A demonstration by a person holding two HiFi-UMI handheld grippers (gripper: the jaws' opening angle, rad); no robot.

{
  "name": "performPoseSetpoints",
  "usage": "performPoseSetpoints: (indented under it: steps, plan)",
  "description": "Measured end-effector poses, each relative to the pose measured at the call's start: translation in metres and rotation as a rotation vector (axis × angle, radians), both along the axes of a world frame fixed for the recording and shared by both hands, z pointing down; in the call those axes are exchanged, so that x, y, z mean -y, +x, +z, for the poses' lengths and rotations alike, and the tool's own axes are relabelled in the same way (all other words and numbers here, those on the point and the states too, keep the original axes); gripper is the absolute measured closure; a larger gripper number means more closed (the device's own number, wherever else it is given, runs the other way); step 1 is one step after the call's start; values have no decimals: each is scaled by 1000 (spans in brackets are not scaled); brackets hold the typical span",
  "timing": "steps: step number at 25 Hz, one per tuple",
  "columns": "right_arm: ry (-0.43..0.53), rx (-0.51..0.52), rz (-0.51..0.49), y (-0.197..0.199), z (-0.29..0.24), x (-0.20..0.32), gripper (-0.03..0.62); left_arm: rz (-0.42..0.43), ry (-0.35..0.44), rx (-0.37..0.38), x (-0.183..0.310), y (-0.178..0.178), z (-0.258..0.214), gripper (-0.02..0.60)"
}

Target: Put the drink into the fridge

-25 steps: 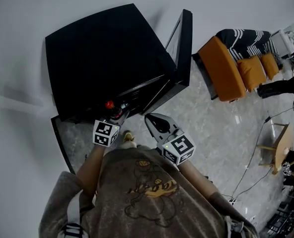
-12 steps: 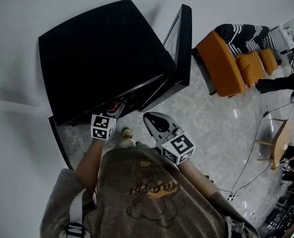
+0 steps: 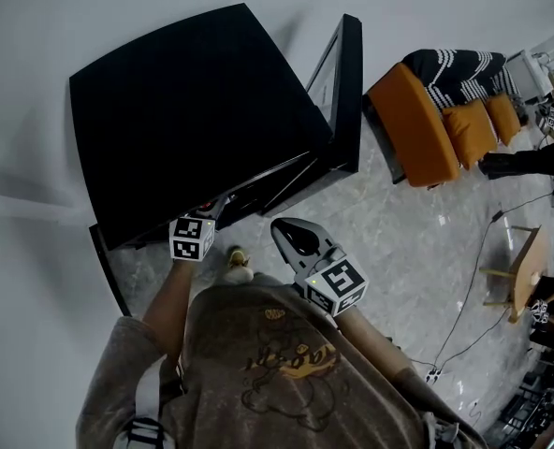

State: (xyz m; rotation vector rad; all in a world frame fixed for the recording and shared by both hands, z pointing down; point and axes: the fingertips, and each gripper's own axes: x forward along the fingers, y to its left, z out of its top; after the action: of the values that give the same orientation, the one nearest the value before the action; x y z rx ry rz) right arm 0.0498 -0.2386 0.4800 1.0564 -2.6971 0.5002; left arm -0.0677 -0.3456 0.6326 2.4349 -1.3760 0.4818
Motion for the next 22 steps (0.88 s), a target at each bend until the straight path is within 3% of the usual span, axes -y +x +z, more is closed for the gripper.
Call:
performPoseSetpoints:
  steps: [22]
  plan:
    - [-30, -23, -14, -6, 7, 7, 566, -43, 26, 32, 30, -12, 17, 268]
